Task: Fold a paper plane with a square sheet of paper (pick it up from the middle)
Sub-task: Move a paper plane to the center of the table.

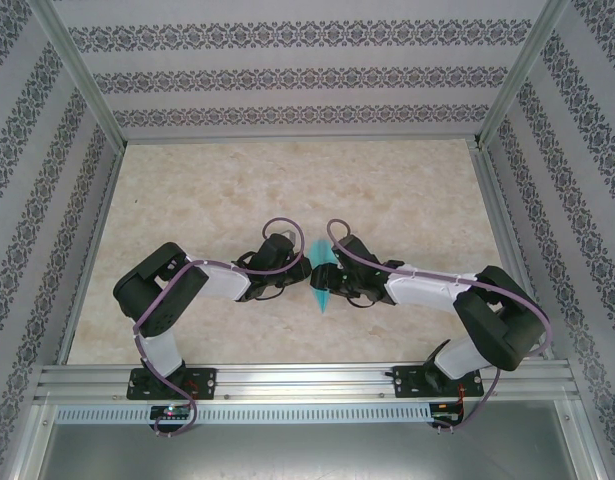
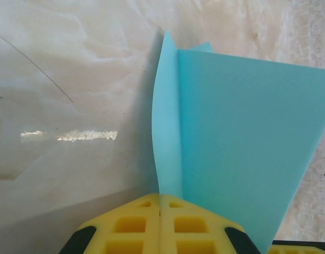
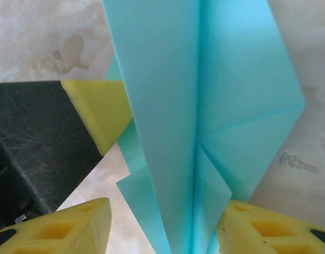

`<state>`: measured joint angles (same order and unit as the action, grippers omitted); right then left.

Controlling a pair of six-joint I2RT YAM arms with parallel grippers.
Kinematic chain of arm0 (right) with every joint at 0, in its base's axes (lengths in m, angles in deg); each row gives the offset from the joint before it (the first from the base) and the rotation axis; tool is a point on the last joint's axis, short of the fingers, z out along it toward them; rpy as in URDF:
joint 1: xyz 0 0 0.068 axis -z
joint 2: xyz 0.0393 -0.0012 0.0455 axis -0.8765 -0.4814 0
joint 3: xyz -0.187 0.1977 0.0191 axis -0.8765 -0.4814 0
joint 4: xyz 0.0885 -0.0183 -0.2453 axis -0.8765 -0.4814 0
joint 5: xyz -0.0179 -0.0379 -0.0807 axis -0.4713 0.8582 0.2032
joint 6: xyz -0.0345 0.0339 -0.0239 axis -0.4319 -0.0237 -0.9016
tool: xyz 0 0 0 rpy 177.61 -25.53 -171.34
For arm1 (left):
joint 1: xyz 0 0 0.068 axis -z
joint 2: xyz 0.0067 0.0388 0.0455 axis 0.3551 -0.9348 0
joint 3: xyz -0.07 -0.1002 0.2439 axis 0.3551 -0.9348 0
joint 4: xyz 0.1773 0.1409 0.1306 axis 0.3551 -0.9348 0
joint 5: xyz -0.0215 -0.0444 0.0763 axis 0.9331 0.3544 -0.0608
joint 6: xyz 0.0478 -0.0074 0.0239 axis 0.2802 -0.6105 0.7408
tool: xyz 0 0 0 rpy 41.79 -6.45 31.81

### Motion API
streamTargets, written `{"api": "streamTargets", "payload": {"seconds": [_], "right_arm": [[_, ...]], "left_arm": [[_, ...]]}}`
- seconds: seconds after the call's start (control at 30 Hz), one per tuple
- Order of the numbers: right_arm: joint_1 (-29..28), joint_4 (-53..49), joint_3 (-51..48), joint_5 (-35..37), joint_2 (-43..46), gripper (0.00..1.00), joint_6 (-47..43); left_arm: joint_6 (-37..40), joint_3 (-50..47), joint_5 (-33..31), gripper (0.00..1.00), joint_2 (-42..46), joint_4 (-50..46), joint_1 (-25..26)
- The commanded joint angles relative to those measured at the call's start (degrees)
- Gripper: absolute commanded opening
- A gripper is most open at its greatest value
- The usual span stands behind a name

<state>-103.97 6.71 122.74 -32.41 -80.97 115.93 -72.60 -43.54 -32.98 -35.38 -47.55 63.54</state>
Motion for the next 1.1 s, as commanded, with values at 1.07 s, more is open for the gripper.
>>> {"api": "streamTargets", "payload": {"seconds": [1.07], "right_arm": [[-2.6,-5.8,3.6,8.7,-0.2,0.24,-1.0]], "left_arm": [[-0.9,0.2,4.2,0.00,-0.9,4.3,-1.0]]}}
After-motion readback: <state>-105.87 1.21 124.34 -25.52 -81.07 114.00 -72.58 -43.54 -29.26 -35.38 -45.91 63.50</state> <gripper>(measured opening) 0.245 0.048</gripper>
